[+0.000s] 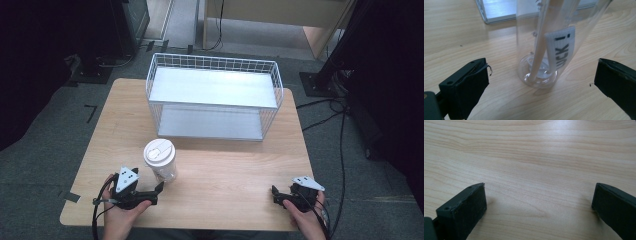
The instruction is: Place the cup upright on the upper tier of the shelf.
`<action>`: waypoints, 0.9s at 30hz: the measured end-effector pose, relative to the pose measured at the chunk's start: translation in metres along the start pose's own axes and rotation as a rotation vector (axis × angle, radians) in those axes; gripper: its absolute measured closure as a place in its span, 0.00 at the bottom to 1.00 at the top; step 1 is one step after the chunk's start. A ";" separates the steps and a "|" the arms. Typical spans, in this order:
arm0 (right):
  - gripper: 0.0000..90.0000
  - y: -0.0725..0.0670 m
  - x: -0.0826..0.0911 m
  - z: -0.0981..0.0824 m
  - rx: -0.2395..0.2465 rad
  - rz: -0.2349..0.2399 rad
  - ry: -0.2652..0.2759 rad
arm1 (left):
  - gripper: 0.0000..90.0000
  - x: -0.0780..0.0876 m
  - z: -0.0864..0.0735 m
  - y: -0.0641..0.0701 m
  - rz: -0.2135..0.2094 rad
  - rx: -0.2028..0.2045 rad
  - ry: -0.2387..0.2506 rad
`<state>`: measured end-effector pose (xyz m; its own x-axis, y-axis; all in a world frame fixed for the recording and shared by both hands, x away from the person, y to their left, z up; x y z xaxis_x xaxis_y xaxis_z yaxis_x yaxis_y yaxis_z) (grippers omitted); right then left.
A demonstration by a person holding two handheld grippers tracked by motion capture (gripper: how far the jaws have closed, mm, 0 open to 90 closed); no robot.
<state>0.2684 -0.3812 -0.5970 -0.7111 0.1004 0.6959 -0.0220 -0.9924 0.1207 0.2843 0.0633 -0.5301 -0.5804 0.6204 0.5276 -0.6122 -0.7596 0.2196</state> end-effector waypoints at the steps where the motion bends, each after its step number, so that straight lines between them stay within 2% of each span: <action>1: 0.00 0.000 -0.001 0.001 0.013 0.010 0.003 | 0.00 -0.003 0.002 0.001 -0.024 0.026 0.009; 2: 0.00 0.000 -0.001 0.001 0.013 0.010 0.003 | 0.00 -0.003 0.002 0.001 -0.024 0.026 0.009; 3: 0.00 0.000 -0.001 0.001 0.013 0.010 0.004 | 0.00 -0.006 0.005 0.000 -0.022 0.043 0.014; 5: 0.00 0.000 -0.001 0.001 0.013 0.009 0.004 | 0.00 -0.008 0.007 0.000 -0.023 0.042 0.021; 11: 0.00 -0.001 -0.001 0.001 0.018 0.016 0.004 | 0.00 -0.015 0.022 0.004 -0.023 0.006 0.065; 13: 0.00 -0.001 -0.001 0.001 0.018 0.016 0.004 | 0.04 -0.016 0.028 0.006 -0.022 -0.001 0.088; 14: 0.00 -0.001 -0.001 0.001 0.019 0.016 0.004 | 0.07 -0.017 0.031 0.006 -0.018 -0.007 0.100; 18: 0.00 -0.002 -0.001 0.001 0.026 0.021 0.006 | 0.07 -0.022 0.038 0.006 0.002 -0.024 0.111; 19: 0.00 -0.002 -0.001 0.001 0.026 0.022 0.007 | 0.07 -0.024 0.041 0.006 0.013 -0.043 0.125; 21: 0.00 -0.002 -0.001 0.001 0.026 0.022 0.007 | 0.09 -0.028 0.044 0.007 0.018 -0.053 0.138; 24: 0.00 -0.002 -0.001 0.001 0.028 0.023 0.008 | 0.09 -0.031 0.046 0.007 0.017 -0.047 0.152; 27: 0.00 -0.003 0.000 0.001 0.030 0.025 0.008 | 0.09 -0.033 0.051 0.007 0.018 -0.029 0.196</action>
<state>0.2695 -0.3786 -0.5969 -0.7170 0.0748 0.6930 0.0170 -0.9920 0.1247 0.3268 0.0275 -0.5042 -0.6828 0.6353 0.3609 -0.6144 -0.7665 0.1869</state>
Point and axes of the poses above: each handheld gripper's, and its own axes: x roughly backward along the jaws, z roughly out of its top, y roughly to its right, the point moved 10 cm from there along -x, roughly forward along the jaws, and after that the axes turned 12 degrees about -z, right-handed, at the moved point
